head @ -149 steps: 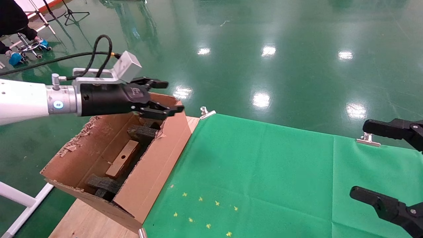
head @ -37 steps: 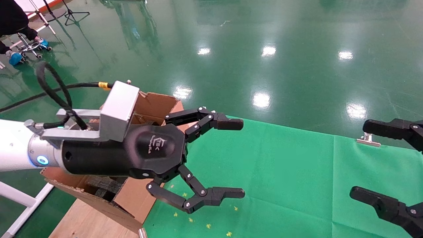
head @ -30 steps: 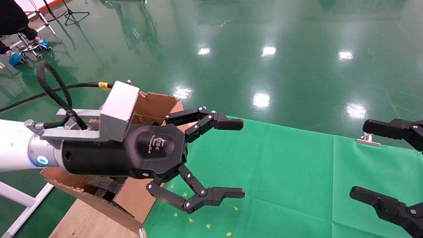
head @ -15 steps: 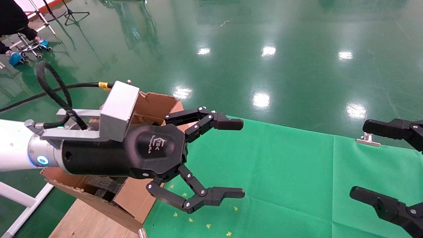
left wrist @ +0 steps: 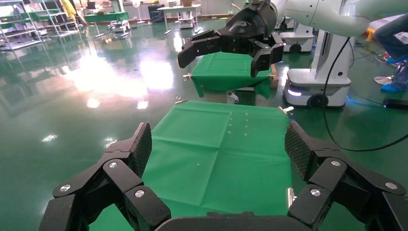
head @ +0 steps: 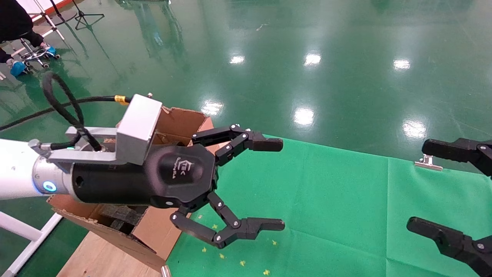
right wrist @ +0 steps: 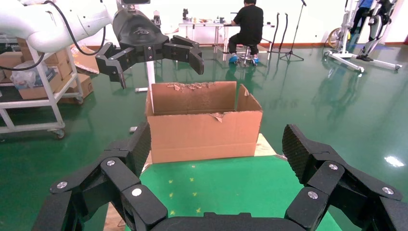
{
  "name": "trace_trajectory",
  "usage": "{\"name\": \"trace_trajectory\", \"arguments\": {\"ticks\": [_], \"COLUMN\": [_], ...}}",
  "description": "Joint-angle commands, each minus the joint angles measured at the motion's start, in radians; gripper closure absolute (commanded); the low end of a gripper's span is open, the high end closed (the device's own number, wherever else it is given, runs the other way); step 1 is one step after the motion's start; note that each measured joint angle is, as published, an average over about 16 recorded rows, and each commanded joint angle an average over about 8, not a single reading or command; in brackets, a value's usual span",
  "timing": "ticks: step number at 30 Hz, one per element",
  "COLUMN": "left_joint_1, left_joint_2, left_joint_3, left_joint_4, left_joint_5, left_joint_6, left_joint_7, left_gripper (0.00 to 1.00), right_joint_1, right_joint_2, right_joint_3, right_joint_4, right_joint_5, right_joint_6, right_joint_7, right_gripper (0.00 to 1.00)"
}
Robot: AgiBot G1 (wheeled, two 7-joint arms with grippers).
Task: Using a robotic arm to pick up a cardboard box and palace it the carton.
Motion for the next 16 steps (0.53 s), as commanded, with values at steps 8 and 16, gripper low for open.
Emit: {"name": "trace_trajectory", "arguments": {"ticks": [8,16], "left_joint_1": [0.000,0.000], "left_joint_2": [0.000,0.000], "left_joint_3": [0.000,0.000], "left_joint_4": [0.000,0.000], "left_joint_5": [0.000,0.000], "left_joint_6": [0.000,0.000], "left_joint_7": [0.000,0.000], "left_gripper": [0.00,0.00], "right_joint_1": [0.000,0.000], "right_joint_2": [0.000,0.000], "right_joint_3": [0.000,0.000], "right_joint_4": [0.000,0.000], "right_joint_5": [0.000,0.000], "right_joint_6": [0.000,0.000], "right_joint_7": [0.000,0.000], "right_gripper": [0.00,0.00]}}
